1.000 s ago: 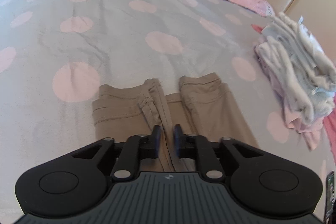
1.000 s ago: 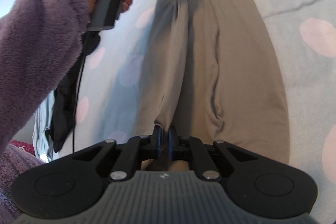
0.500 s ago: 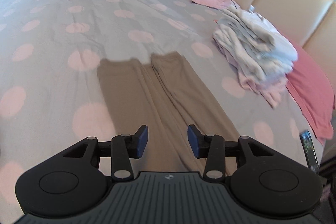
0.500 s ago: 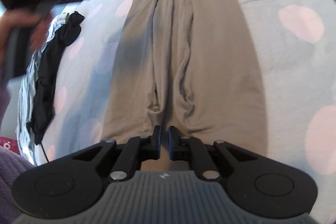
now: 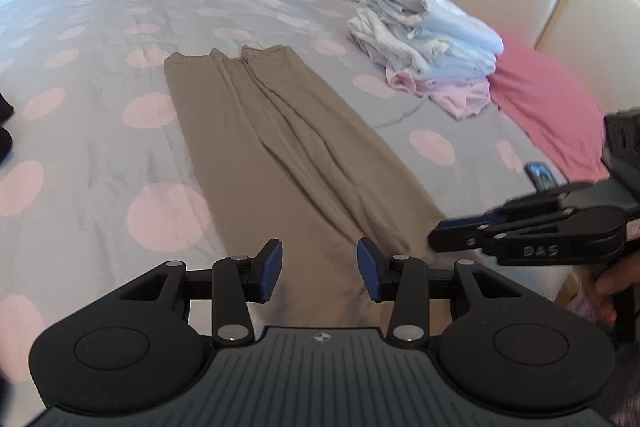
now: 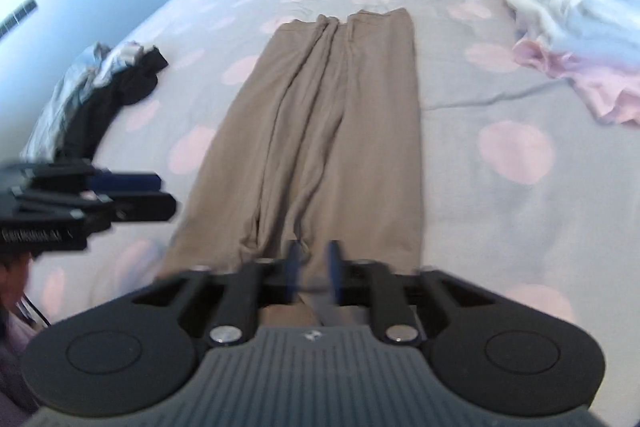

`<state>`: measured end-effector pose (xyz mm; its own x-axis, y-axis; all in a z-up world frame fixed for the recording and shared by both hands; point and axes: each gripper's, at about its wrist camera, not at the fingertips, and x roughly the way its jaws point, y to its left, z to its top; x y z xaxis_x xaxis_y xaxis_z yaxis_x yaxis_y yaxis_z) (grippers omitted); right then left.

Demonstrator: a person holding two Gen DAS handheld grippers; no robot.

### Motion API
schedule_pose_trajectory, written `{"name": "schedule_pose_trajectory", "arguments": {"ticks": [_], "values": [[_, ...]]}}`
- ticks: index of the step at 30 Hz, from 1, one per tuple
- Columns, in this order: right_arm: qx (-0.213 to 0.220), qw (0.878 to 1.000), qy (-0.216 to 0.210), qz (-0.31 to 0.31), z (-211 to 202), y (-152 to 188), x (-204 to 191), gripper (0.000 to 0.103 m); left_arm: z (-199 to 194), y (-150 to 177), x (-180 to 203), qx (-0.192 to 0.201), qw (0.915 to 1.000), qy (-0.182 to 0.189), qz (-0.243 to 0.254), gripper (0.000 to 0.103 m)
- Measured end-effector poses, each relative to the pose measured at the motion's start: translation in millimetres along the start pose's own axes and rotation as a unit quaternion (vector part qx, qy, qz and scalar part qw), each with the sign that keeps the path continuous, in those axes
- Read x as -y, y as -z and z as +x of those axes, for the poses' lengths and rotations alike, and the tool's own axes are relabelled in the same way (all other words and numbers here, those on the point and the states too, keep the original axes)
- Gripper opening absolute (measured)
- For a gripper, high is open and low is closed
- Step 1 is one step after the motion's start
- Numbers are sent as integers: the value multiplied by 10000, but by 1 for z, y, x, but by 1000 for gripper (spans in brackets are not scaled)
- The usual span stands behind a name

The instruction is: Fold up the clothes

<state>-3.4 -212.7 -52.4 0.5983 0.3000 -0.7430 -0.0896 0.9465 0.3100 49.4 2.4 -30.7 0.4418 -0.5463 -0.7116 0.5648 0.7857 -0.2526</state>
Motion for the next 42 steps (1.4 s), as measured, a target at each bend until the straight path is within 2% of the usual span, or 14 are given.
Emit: {"name": "schedule_pose_trajectory", "arguments": {"ticks": [2, 5, 7, 12, 15, 19, 21, 23, 26, 29, 34, 42], "values": [[72, 10000, -4, 67, 9, 2, 0, 7, 11, 1, 1, 71, 9998, 90, -156, 31], [96, 9999, 12, -86, 18, 6, -6, 6, 27, 8, 5, 45, 9999, 49, -141, 27], [50, 9998, -32, -191, 24, 9, -10, 6, 37, 16, 8, -97, 9999, 31, -52, 23], [-55, 9980, 52, -631, 35, 17, -24, 7, 47, 34, 17, -375, 9990, 96, 218, 21], [-104, 9981, 9, -609, 32, 19, -21, 7, 41, 41, 20, -505, 9983, 120, 255, 21], [-265, 9971, 56, -708, 21, 25, -22, 7, 26, 53, 30, -663, 9959, -65, 605, 21], [-385, 9969, 61, -678, 13, 29, -21, 7, 14, 57, 31, -685, 9963, -52, 522, 21], [-445, 9972, 46, -596, 1, 31, -18, 8, -4, 59, 30, -532, 9977, -59, 428, 21], [-428, 9968, 343, -586, -23, 29, -10, 10, -26, 64, 25, -465, 9982, -224, 317, 21], [-559, 9957, 519, -532, -40, 33, 5, 10, -33, 75, 19, -638, 9976, -270, 93, 21], [-855, 9950, 353, -365, -44, 63, 19, 10, -28, 95, 21, -1021, 9943, -302, -34, 21], [-1185, 9911, 412, -455, -43, 91, 10, 10, -33, 113, 30, -1244, 9914, -332, -236, 21]]}}
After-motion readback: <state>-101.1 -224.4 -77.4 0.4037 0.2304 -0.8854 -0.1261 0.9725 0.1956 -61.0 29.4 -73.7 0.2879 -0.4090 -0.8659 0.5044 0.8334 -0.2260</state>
